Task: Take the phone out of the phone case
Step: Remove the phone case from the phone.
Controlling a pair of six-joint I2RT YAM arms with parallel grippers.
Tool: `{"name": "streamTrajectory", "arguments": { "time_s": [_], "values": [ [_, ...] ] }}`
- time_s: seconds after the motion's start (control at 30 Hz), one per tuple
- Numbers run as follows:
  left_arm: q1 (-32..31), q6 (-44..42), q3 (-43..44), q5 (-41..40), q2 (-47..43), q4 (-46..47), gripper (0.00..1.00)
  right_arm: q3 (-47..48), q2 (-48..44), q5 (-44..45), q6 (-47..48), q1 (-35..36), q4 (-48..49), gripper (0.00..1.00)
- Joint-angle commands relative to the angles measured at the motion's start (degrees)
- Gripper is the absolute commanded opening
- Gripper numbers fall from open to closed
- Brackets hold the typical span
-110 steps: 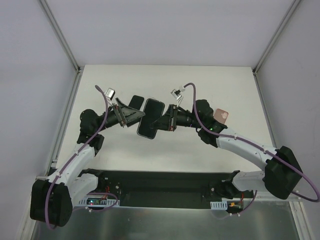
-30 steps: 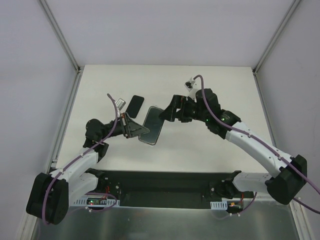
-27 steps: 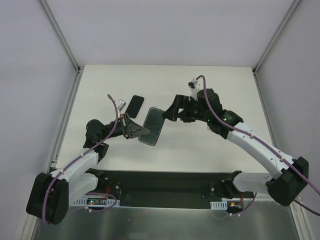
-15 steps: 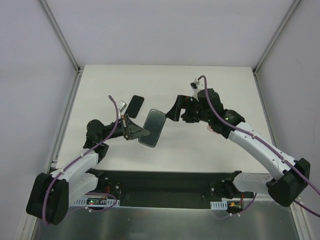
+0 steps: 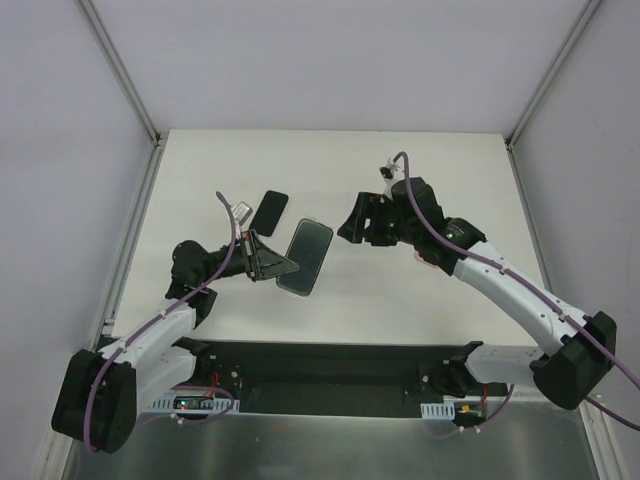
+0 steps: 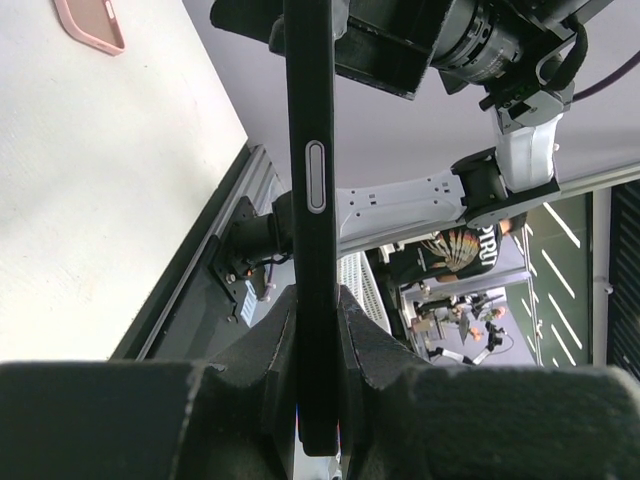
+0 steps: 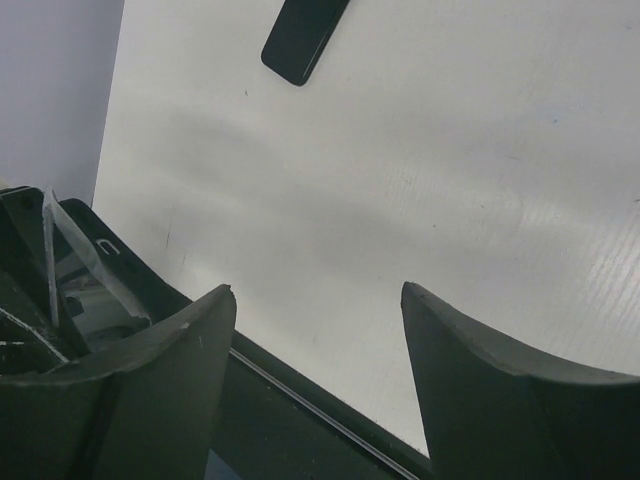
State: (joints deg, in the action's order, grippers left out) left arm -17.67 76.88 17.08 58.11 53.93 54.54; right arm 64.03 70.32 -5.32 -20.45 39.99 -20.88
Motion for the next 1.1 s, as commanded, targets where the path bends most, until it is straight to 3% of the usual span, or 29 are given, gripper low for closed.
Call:
{"name": "streamTrajectory", "arguments": {
  "time_s": [0.0, 0.13, 0.3, 0.6, 0.8, 1.07],
  "values": [
    [-0.4, -1.2, 1.4, 0.1, -1.9, 5.8, 0.00, -1.5, -2.1, -0.8, -0.5, 0.7, 3.2, 0.72],
    [-0.4, -4.0, 1.3, -0.9, -2.8, 2.2, 0.00, -4.3, -6.9, 0.4, -3.4, 1.4, 8.1, 0.79],
    [-0.4, -7.5, 2.0, -2.0, -4.2, -3.6, 0.00, -3.4, -9.7, 2.9, -3.4, 4.2, 8.1, 0.79],
    [-0.4, -8.4, 2.3, -2.8, -5.8, -5.3, 0.00, 2.1, -2.8, 5.0, -2.2, 8.1, 0.7, 0.79],
    [-0.4, -8.2, 2.4, -3.7, -7.2, -5.9, 0.00, 2.1, -0.5, 8.7, -3.4, 8.1, -1.7, 0.73],
    [-0.4, -8.0, 3.6, -3.9, -8.1, -5.9, 0.00, 2.3, 1.9, 9.5, -3.3, 8.0, -1.6, 0.55]
  ]
}}
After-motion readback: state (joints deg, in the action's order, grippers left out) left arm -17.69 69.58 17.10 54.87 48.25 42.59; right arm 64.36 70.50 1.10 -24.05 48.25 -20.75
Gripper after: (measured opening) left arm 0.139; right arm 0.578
